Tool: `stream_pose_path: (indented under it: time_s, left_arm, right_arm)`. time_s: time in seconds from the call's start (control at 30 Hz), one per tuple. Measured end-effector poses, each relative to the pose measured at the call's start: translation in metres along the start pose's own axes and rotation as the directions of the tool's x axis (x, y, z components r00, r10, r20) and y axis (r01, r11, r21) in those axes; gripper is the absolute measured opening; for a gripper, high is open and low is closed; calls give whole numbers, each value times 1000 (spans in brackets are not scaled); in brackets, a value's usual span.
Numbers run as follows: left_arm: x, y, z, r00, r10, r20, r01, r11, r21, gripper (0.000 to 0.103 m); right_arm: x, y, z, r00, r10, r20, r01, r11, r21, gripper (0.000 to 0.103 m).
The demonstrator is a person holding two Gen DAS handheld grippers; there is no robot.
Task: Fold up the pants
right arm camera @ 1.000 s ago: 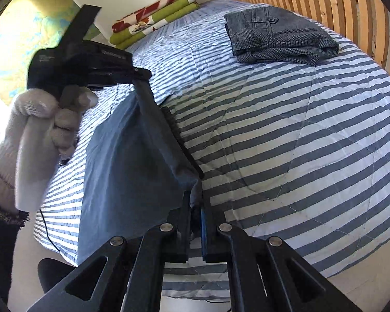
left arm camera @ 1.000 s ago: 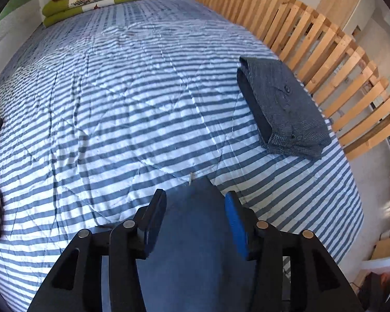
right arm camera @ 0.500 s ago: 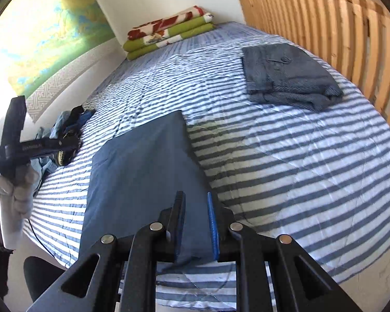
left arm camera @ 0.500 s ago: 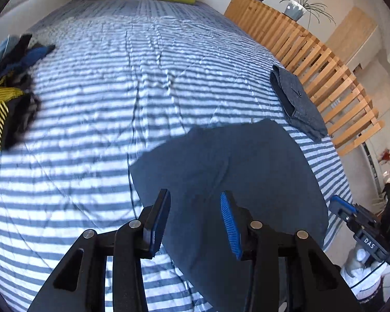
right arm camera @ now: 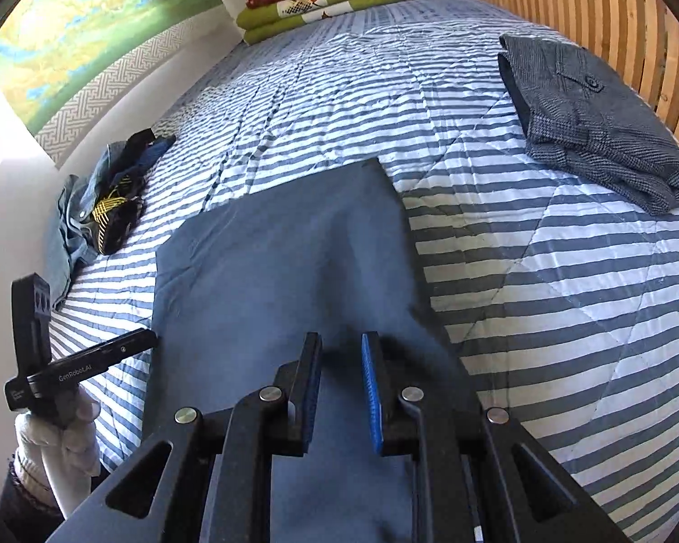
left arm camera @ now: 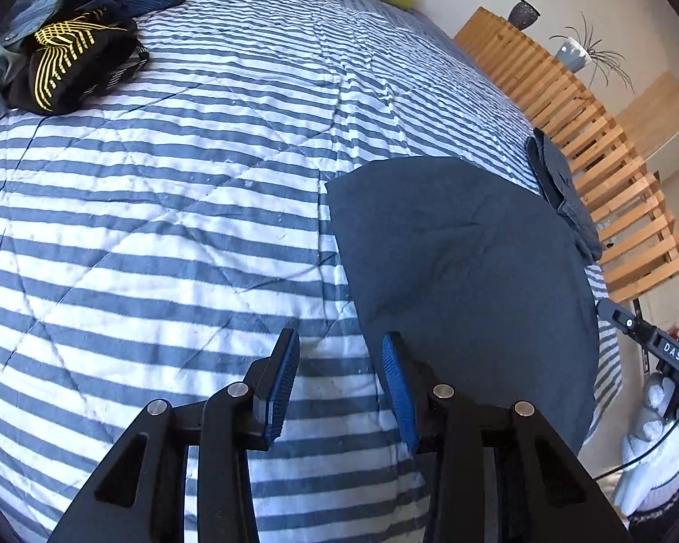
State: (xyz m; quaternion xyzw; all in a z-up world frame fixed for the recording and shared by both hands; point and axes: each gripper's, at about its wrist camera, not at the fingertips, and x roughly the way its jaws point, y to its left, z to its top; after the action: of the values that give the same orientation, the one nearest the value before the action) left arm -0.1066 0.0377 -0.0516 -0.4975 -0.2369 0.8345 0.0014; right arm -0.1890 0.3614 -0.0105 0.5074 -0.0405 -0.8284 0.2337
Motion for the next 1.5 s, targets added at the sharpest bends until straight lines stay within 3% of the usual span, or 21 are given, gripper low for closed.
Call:
stream_pose_path:
  time_s: [0.1,0.17,0.27,0.37,0.5,0.6,0.77,0.9,1.07,1.17,1.27,1.4,1.5]
  left_arm:
    - [-6,0,-8,1000,-20,-19,20,1000,-1,46]
    - [-6,-1,-13,999,-36,-28,35,999,-13,57]
    - [-8,-6,-17,998,-60,-37,58,998,-39,60]
    - [-14,-16,-22,998,-62,-28,61,998,-12,61]
    - [-18,-37,-26,999,-40,-32,42,998,54,62]
    - [-22,-50,-29,999,-38,-37,41,995,89,62]
    - [-26,-54,-27,998,-49,-43,52,996,78,67]
    - [-15,-46,-16,997,-53,-61,55,998,26,68]
    - [8,-39,-3,994,-64,-93,63,998,-19,70]
    - [22,-35,2,990,-83,-115,78,996,-49,70]
    - [30,-33,7,989,-96,-110,90,994,-61,70]
    - [35,-35,14,986,-129,-105,123,991,-56,69]
    - [40,-37,16,985,-137,-106,133,990,-41,57]
  right_arm:
    - [-18,-3,-4,999,-36,29,37,999,-38,28]
    - [-26,-7,-7,997,-55,61,58,997,-55,32]
    - [-30,-17,-6,995,-64,75,68,996,-64,38]
    - [-29,-21,0,989,-143,49,147,985,-87,39]
    - [-37,-11,-3,969,-233,79,242,961,-136,39]
    - [-37,-1,-7,959,-271,83,282,944,-173,39]
    - [-31,9,-4,963,-257,76,268,937,-225,44]
    - [-21,1,9,986,-162,34,165,956,-242,64]
    - [3,-24,25,996,-21,-86,6,985,-173,65]
    - [21,-34,34,992,10,-125,-28,990,-141,66]
    - [40,-45,40,982,75,-174,-93,991,-95,66]
    - [69,-57,41,939,220,-264,-226,974,8,66]
    - [75,-57,40,920,286,-269,-291,956,23,68]
